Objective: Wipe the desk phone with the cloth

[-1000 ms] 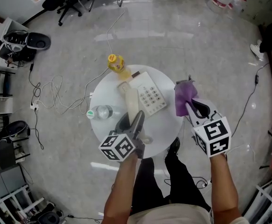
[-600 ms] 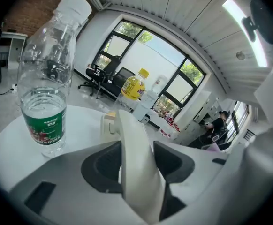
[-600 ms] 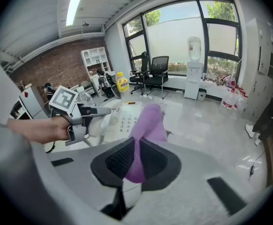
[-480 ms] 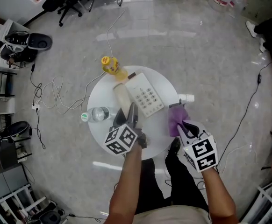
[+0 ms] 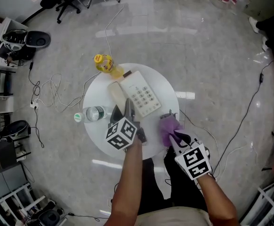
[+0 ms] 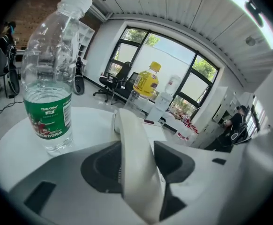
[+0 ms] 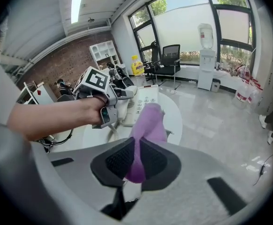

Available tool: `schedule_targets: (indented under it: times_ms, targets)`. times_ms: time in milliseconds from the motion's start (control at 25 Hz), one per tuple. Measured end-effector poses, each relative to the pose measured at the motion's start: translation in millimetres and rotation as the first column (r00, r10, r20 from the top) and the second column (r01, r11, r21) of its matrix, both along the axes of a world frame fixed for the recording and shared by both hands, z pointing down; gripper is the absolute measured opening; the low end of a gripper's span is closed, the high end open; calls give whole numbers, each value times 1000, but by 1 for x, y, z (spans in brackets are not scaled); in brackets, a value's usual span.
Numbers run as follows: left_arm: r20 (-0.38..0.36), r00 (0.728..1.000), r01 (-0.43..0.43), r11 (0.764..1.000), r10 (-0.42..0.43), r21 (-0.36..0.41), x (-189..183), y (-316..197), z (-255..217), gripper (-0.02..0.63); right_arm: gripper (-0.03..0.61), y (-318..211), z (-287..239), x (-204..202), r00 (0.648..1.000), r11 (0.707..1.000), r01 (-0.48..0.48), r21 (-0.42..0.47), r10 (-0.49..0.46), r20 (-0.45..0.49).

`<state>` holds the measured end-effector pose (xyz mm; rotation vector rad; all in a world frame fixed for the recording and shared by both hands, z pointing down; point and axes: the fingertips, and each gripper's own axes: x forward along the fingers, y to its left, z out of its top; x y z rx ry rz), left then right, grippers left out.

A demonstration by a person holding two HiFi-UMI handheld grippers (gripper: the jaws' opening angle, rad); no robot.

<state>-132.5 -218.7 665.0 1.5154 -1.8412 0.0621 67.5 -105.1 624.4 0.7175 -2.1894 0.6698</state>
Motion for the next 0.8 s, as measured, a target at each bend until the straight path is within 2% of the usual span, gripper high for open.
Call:
schedule_targets:
  times_ms: [160,400,560,800]
  targets:
    - [-11,1000,5,1000,-5,-29,0,-4,12,201,28,-2,4,-1,1000,1000,10,-6,-10,3]
    - [-33,999,-43,999,42,-24,4,-2,14,201,29,2,19,-20,998,997,66,-31,-67,-13]
    - [-44,997,-65,997,64,-34,8,1,6,231,32,9,32,-33,992,992,112,-63,-115,-45]
    - [-50,984,-174,984,171,-50,15,12,-9,259,42,21,51,-48,987,983,141,-113,-148,-56]
